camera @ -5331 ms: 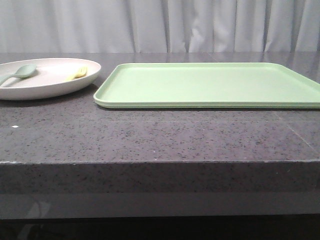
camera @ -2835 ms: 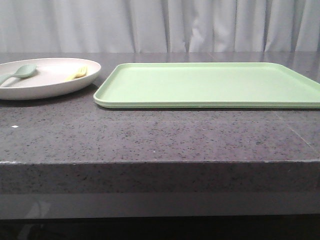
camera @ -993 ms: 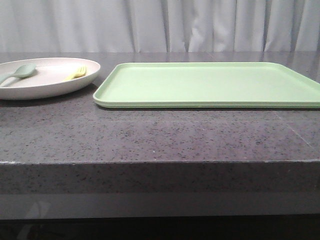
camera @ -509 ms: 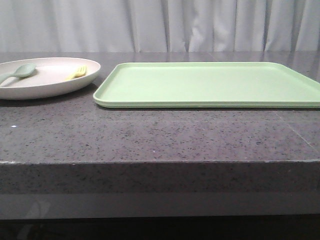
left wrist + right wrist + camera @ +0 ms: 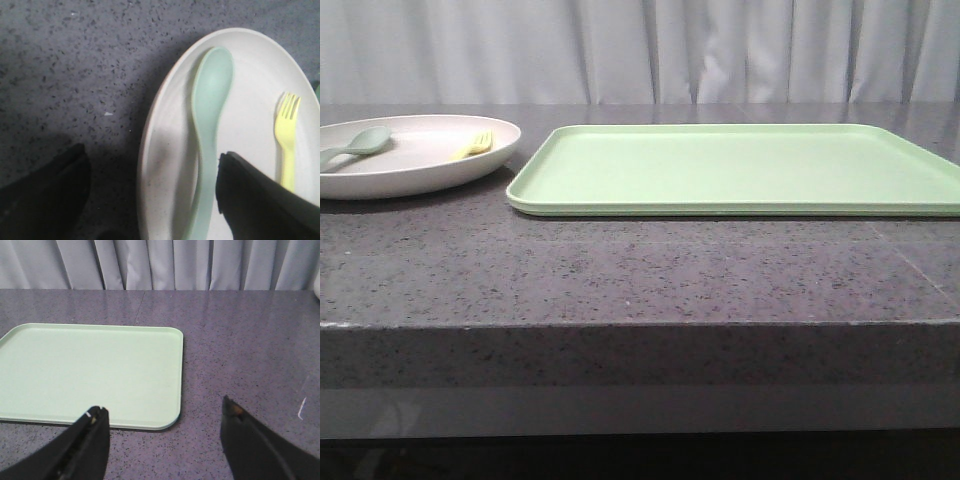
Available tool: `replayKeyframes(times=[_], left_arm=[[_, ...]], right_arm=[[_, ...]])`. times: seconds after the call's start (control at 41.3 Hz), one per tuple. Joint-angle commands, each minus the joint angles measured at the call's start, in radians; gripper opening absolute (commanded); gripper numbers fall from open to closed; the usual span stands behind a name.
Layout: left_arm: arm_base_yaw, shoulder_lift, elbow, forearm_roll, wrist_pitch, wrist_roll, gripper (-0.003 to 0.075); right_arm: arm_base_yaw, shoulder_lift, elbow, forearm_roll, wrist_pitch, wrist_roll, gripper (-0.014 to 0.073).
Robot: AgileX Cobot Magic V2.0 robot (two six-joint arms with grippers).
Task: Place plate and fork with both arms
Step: 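Grasp the cream plate rim with the left gripper and lift, then carry the plate over the green tray with the left gripper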
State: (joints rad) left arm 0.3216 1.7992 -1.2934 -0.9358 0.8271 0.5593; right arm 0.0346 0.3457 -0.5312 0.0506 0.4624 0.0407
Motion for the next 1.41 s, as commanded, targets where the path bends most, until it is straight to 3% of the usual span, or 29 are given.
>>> replayKeyframes(times=[0.0,0.315,0.557,0.872,1.381], left_arm=[[-0.01,-0.029,-0.033,-0.069,0.003,0.017,0.0439],[-0.012,0.001,-0.033,-0.092,0.025,0.03,0.0312],[-0.012,0.001,-0.033,-0.092,0.017,0.03,0.0136],[-0.012,0.001,-0.033,-0.092,0.03,0.03,-0.002],[-0.052,-0.114,-0.033,-0.132,-0.046,-0.068,-0.002]], right_arm=[[0.004,0.017,-0.032,-0.008,-0.07,-0.01,0.05],[0.004,0.017,-0.032,-0.008,-0.07,-0.01,0.05],[0.004,0.017,-0.032,-0.008,-0.07,-0.01,0.05],[0.004,0.017,-0.032,-0.008,-0.07,-0.01,0.05],[0.004,0.017,-0.032,-0.008,-0.07,-0.01,0.05]])
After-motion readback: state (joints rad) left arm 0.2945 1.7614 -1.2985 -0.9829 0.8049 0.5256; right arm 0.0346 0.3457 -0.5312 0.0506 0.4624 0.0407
